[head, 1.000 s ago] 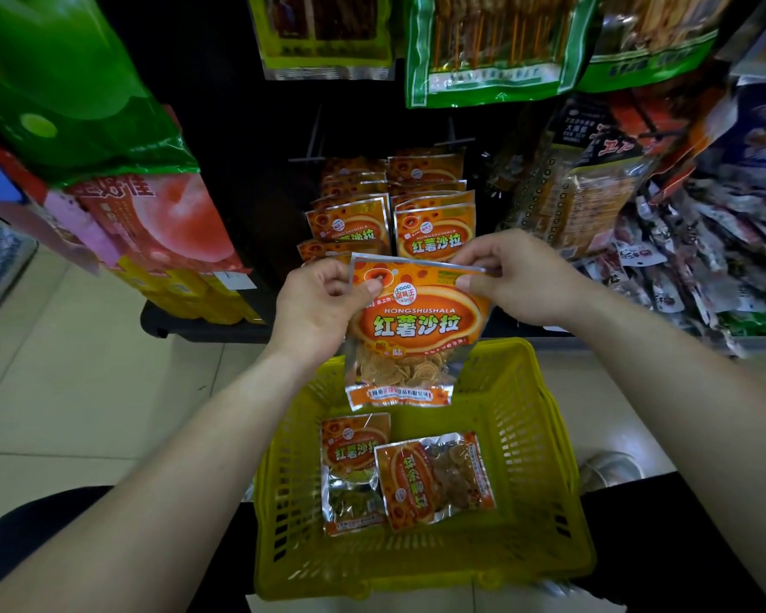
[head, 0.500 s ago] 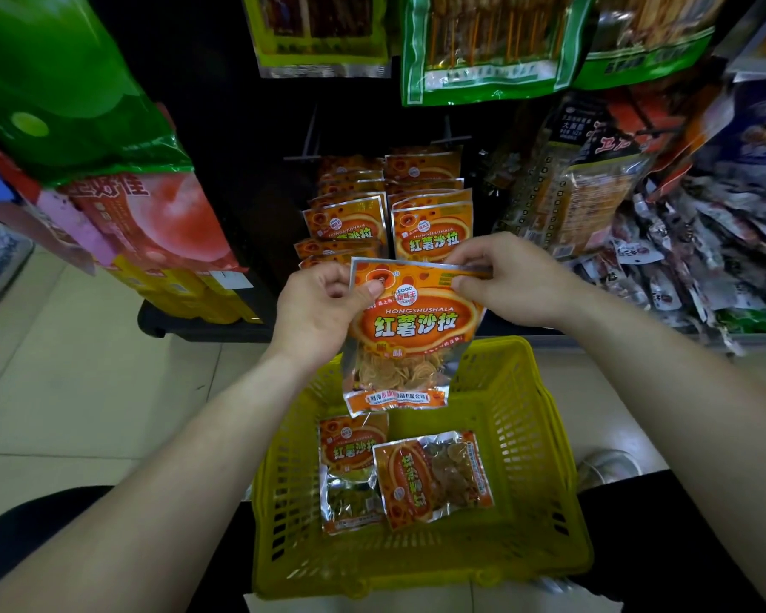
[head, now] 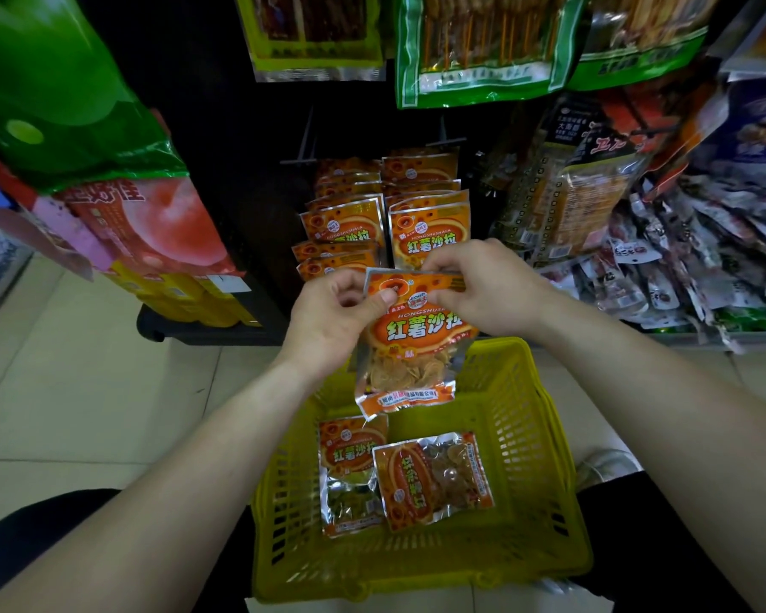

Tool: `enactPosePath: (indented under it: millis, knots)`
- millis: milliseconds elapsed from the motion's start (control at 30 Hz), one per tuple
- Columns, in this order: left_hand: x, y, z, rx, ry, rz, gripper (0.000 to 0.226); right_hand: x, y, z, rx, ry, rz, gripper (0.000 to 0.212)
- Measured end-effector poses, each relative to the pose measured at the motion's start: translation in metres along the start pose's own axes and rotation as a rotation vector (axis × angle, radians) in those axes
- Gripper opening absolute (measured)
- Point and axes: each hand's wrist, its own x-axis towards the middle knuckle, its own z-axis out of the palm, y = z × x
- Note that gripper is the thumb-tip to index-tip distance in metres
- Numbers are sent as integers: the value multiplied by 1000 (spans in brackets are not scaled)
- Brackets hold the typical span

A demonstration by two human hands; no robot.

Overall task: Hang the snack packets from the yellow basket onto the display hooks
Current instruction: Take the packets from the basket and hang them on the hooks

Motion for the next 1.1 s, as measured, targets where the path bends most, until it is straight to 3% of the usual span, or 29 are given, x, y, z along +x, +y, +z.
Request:
enactPosePath:
  millis: [133, 400, 700, 933, 1100]
  knots:
    - [6, -7, -7, 142, -63, 37, 32, 1, 5, -11, -95, 43, -6, 10]
    - [8, -27, -13, 361, -106, -32, 35, 18, 18, -33, -360, 316, 106, 25]
    - [40, -56, 20, 421, -196, -131, 37, 88, 61, -7, -536, 135, 175, 22]
    - [93, -97, 83, 439, -347, -201, 38, 128, 108, 38, -459, 29, 193, 22]
    - [126, -122, 118, 526, -398, -190, 50, 148, 130, 59, -375, 0, 186, 25]
